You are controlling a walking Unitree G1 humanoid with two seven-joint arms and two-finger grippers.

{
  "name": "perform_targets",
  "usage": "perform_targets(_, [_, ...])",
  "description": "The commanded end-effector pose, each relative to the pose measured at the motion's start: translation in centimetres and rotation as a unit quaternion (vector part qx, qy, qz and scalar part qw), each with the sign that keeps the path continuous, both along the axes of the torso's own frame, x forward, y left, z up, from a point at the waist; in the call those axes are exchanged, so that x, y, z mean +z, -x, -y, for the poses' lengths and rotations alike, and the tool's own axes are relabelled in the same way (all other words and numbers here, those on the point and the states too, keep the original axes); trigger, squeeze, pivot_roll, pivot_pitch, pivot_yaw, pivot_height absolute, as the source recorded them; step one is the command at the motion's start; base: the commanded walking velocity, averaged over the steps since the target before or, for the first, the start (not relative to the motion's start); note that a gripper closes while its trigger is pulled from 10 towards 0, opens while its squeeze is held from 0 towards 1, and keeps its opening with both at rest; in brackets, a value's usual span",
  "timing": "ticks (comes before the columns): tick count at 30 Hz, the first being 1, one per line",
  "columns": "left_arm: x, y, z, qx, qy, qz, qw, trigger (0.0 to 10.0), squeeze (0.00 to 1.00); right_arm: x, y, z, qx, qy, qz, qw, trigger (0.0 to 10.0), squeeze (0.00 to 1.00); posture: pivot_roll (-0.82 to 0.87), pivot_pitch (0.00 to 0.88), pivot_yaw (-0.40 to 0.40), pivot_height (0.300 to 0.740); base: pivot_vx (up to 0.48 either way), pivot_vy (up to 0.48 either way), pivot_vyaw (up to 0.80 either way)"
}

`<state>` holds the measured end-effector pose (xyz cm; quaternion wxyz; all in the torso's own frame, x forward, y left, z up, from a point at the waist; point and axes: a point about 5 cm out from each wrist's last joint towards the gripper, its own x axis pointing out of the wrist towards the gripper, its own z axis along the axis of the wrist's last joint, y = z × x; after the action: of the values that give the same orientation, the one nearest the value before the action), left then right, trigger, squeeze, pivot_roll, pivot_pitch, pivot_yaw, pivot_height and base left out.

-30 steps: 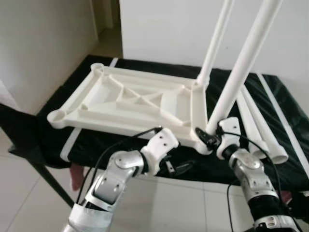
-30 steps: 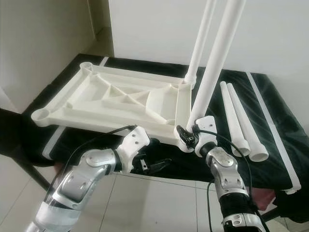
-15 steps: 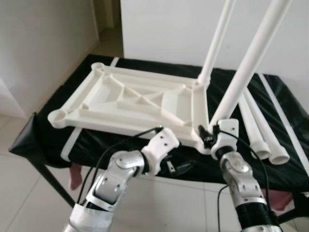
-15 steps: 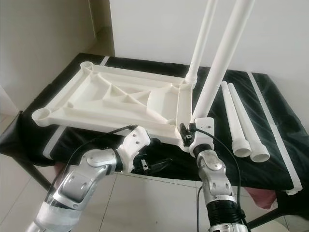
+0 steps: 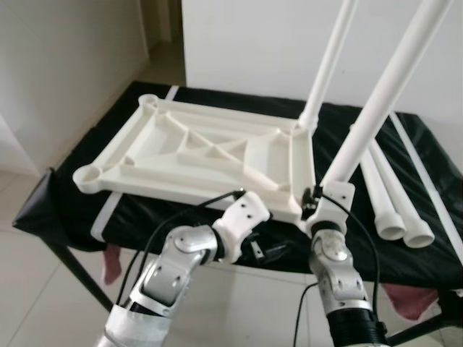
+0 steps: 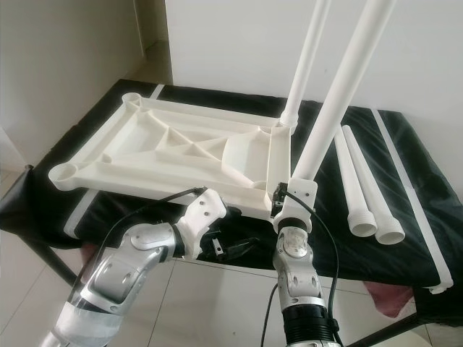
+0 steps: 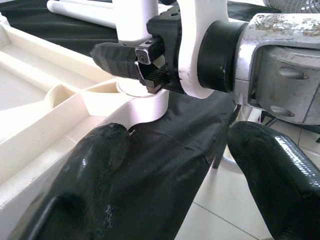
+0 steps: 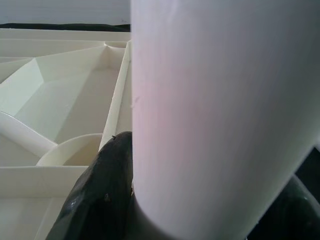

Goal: Building children table

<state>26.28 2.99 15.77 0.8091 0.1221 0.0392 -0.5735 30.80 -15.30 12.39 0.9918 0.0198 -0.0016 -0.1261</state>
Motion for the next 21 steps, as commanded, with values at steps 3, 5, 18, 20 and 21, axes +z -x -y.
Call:
perform_targets(3, [-0.3, -0.4, 0.11, 0.027, -0.005, 0.003, 1.0, 10.0, 0.0, -0.58, 0.6, 1.21, -0.024, -0.034, -0.01, 0.999, 10.0, 0.0, 0.01, 0.0, -0.033, 0.74, 0.0, 0.0, 0.0])
perform_targets(5, [-0.25, -0.46, 0.1, 0.028, -0.004, 0.003, 1.0, 10.0, 0.0, -0.57, 0.62, 1.08, -0.022, -0.034, -0.01, 0.999, 10.0, 0.0, 0.01, 0.0, -0.032, 0.74, 0.0, 0.0, 0.0])
perform_targets(18, [-0.28, -0.36, 0.25, 0.029, -0.001, 0.002, 1.0, 10.0, 0.0, 0.16, 0.58, 1.6, 0.026, -0.018, 0.013, 0.999, 10.0, 1.0, 0.01, 0.0, -0.038, 0.74, 0.0, 0.0, 0.0])
perform_targets(20, [-0.29, -0.38, 0.25, 0.029, -0.001, 0.002, 1.0, 10.0, 0.0, 0.18, 0.59, 1.66, 0.032, -0.017, 0.013, 0.999, 10.0, 1.0, 0.01, 0.0, -0.038, 0.74, 0.0, 0.0, 0.0])
perform_targets(21, [-0.32, -0.37, 0.23, 0.029, -0.001, 0.002, 1.0, 10.0, 0.0, 0.2, 0.6, 1.79, 0.045, -0.017, 0.015, 0.999, 10.0, 1.0, 0.01, 0.0, -0.038, 0.74, 0.0, 0.0, 0.0])
